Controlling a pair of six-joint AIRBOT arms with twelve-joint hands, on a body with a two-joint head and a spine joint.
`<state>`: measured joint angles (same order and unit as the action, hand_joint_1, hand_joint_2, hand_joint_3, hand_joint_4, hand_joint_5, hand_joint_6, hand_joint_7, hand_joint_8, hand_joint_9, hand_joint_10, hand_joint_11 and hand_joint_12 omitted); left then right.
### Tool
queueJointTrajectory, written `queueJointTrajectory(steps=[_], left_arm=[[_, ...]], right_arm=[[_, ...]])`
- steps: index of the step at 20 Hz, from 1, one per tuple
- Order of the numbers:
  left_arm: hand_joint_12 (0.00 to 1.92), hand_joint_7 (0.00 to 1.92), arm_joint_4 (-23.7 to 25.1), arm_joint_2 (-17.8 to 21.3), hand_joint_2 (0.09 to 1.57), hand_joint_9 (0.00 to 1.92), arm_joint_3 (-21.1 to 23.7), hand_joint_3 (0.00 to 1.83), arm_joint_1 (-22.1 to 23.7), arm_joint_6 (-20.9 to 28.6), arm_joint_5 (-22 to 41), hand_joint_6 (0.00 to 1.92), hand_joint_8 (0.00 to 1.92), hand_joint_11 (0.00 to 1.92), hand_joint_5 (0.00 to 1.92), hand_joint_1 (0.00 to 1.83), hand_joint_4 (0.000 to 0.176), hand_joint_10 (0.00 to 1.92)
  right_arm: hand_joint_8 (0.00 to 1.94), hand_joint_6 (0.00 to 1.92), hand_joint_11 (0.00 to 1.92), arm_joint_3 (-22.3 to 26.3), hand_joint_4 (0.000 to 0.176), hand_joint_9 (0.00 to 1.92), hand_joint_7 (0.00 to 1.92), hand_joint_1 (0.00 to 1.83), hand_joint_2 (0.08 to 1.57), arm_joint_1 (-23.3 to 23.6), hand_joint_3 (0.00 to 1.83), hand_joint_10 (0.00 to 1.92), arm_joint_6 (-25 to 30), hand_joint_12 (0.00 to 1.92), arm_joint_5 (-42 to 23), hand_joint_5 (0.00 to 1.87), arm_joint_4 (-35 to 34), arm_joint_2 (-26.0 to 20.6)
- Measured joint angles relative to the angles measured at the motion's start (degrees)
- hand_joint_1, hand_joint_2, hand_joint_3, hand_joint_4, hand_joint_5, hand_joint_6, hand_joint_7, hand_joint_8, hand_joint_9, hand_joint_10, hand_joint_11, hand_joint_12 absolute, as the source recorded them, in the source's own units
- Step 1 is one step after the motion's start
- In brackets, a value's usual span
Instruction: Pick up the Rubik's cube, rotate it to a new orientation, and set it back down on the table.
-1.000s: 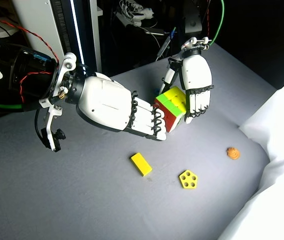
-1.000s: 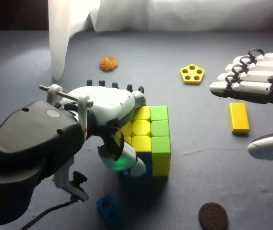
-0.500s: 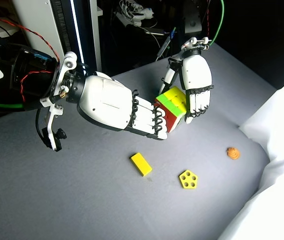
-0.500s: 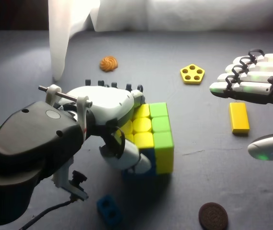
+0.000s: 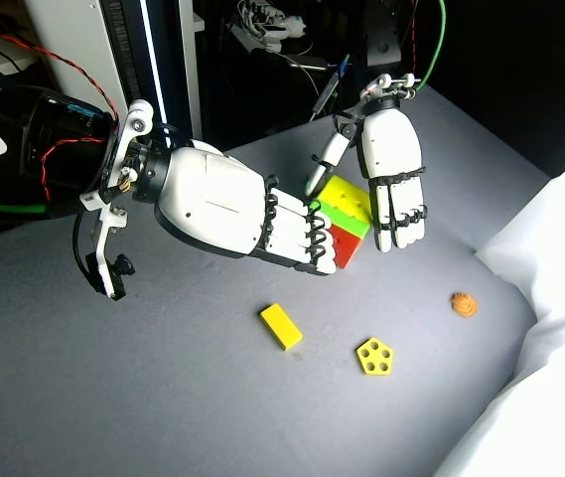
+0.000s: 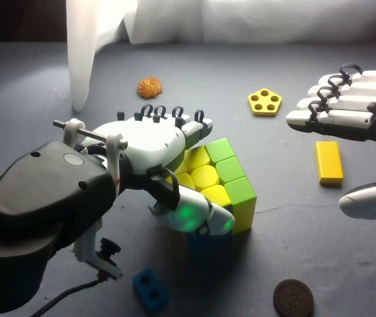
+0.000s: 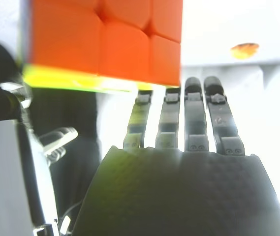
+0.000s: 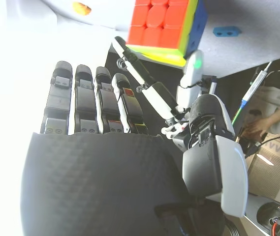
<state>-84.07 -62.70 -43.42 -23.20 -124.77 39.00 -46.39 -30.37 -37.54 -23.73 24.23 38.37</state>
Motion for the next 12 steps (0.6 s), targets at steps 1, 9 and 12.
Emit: queueJointTrajectory(steps=[1,9,12], left_arm=[[0.00,0.00,-0.1,0.1,0.93,0.00,0.3,0.00,0.0,0.0,0.2,0.00,0.00,0.00,0.00,0.49,0.093,0.00],[0.00,0.00,-2.7,2.7,0.94,0.00,1.3,0.00,7.5,-8.7,0.3,0.00,0.00,0.00,0.00,0.45,0.084,0.00],[0.00,0.00,-6.0,4.6,0.95,0.00,2.3,0.00,10.6,-12.9,-1.0,0.00,0.00,0.00,0.00,0.46,0.070,0.00]], right_arm=[[0.00,0.00,0.00,0.0,0.000,0.00,0.00,0.00,1.19,0.0,0.00,0.00,0.0,0.00,0.0,0.00,0.0,0.0],[0.00,0.00,0.00,0.1,0.000,0.00,0.00,0.00,1.19,0.5,0.00,0.00,0.0,0.00,0.2,0.00,0.1,0.0],[0.00,0.00,0.00,0.1,0.000,0.00,0.00,0.00,1.19,1.2,0.00,0.00,0.0,0.00,0.3,0.00,0.1,0.0]])
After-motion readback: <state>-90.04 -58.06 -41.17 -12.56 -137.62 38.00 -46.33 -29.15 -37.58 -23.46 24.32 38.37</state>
